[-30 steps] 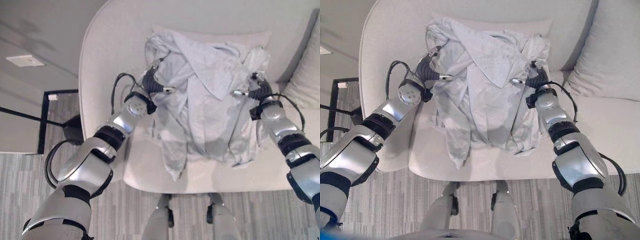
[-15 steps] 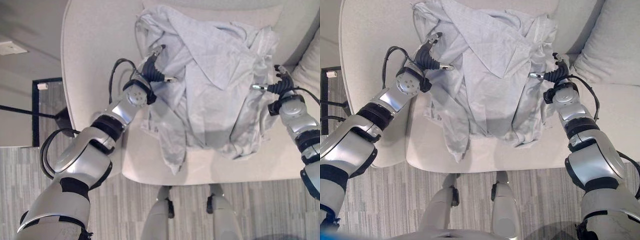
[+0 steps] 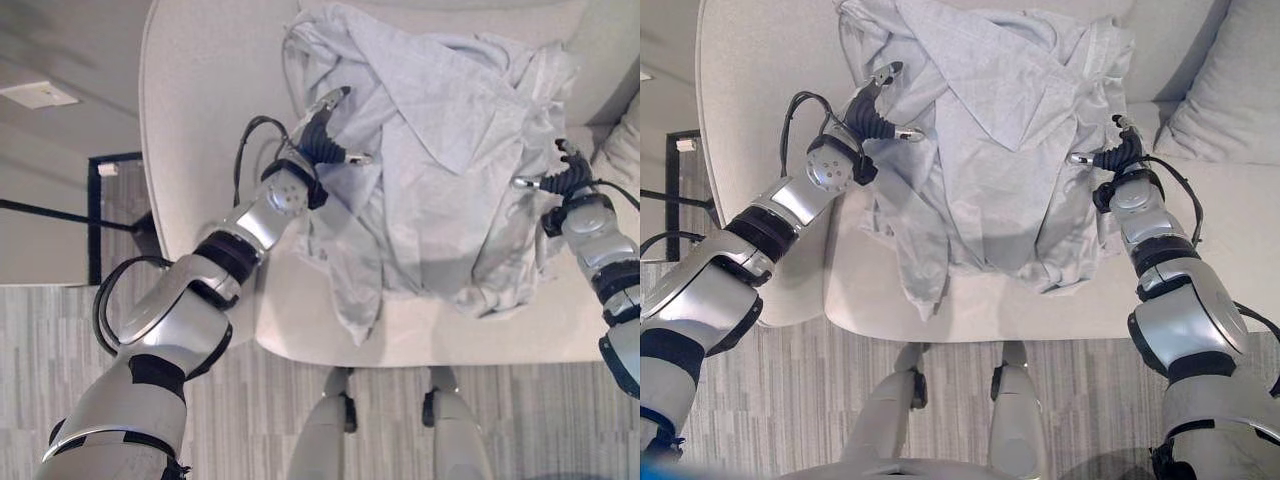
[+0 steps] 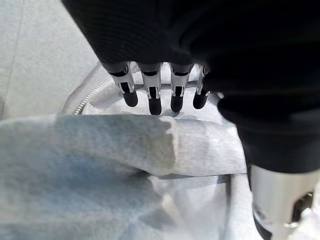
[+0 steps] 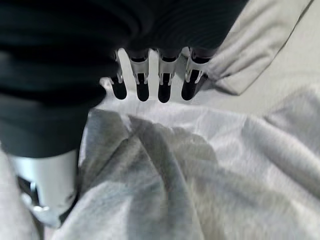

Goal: Hang the clothes on the sofa on the clothes rack.

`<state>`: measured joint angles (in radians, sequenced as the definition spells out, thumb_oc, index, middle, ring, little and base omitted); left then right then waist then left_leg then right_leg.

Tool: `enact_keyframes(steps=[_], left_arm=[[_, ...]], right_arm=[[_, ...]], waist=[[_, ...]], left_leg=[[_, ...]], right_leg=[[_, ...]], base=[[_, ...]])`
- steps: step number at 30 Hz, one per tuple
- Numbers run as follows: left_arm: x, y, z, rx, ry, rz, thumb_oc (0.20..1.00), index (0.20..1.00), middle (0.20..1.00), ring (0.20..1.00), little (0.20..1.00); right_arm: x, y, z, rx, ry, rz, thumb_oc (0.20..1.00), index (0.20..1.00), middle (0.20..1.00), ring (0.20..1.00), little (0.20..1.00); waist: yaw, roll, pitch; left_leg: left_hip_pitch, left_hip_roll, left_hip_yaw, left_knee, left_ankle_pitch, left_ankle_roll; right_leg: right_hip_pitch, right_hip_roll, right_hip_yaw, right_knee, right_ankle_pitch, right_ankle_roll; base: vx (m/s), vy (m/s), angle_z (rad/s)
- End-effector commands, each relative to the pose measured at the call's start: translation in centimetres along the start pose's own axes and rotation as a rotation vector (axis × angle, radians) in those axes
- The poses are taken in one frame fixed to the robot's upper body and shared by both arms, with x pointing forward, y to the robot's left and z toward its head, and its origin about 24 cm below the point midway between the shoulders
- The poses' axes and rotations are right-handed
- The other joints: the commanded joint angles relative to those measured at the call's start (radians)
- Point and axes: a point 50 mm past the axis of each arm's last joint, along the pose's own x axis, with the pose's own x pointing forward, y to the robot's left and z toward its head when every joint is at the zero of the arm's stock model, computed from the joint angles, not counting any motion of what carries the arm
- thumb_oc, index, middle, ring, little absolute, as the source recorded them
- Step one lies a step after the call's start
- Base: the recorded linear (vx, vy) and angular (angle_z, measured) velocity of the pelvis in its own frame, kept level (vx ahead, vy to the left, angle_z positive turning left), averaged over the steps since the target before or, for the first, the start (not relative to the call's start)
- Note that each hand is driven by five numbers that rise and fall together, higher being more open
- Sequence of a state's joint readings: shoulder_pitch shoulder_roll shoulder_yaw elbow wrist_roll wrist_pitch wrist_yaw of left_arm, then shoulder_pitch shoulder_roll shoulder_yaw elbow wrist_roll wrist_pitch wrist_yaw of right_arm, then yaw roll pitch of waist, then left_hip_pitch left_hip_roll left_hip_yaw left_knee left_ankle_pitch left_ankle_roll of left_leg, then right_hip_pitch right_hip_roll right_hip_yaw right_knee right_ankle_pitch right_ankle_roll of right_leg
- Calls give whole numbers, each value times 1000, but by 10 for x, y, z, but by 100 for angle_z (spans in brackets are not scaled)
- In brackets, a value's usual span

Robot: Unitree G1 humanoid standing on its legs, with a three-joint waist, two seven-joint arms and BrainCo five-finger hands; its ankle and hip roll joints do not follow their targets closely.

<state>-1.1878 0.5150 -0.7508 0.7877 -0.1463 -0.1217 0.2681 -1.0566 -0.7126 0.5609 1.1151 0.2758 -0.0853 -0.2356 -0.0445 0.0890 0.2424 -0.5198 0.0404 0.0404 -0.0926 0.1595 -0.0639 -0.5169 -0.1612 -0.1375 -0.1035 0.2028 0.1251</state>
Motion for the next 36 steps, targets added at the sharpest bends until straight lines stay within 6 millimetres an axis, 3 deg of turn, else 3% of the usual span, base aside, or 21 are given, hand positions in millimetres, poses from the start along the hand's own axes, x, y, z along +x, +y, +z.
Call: enact_keyframes(steps=[1,14,31,33,34,35,36], left_arm=[[12,20,19,27,-70,74,1000,1000,1000,1000,1000],[14,20,28,23,-95,94,1000,1000,1000,1000,1000],[16,19,30,21,-94,86,1000,1000,1000,1000,1000],[16,19,30,26,-90,83,840,840,840,840,840],[16,20,29,35,-86,79,583,583,583,583,583],[16,20,28,42,-84,77,426,426,426,426,426],[17,20,28,50,-82,76,200,200,200,200,200]], right_arm=[[10,-23,31,0,-74,-79,1000,1000,1000,1000,1000],[12,2,61,79,-131,-44,1000,1000,1000,1000,1000],[11,12,80,148,-176,-20,1000,1000,1000,1000,1000],[11,12,82,153,-182,-20,1000,1000,1000,1000,1000],[11,12,83,156,-188,-20,1000,1000,1000,1000,1000],[11,12,84,159,-193,-19,1000,1000,1000,1000,1000],[11,12,85,163,-196,-19,1000,1000,1000,1000,1000]], waist=[[10,27,-24],[14,22,-19],[6,10,-12],[5,8,-12],[5,8,-12],[4,8,-12],[3,7,-13]], left_leg=[[-26,-51,-24,5,-22,-8],[-36,-42,-28,5,-20,-8],[-34,-40,-31,5,-21,-8],[-36,-40,-32,5,-21,-8],[-38,-39,-33,5,-21,-8],[-38,-39,-33,5,-21,-8],[-38,-38,-32,5,-21,-8]], right_leg=[[-161,-26,111,16,20,124],[-170,-15,117,16,15,116],[-169,-7,120,16,17,111],[-169,-8,118,16,17,112],[-170,-7,118,16,17,112],[-170,-7,117,16,17,112],[-171,-6,117,16,17,112]], base=[[0,0,0],[0,0,0],[0,0,0],[0,0,0],[0,0,0],[0,0,0],[0,0,0]])
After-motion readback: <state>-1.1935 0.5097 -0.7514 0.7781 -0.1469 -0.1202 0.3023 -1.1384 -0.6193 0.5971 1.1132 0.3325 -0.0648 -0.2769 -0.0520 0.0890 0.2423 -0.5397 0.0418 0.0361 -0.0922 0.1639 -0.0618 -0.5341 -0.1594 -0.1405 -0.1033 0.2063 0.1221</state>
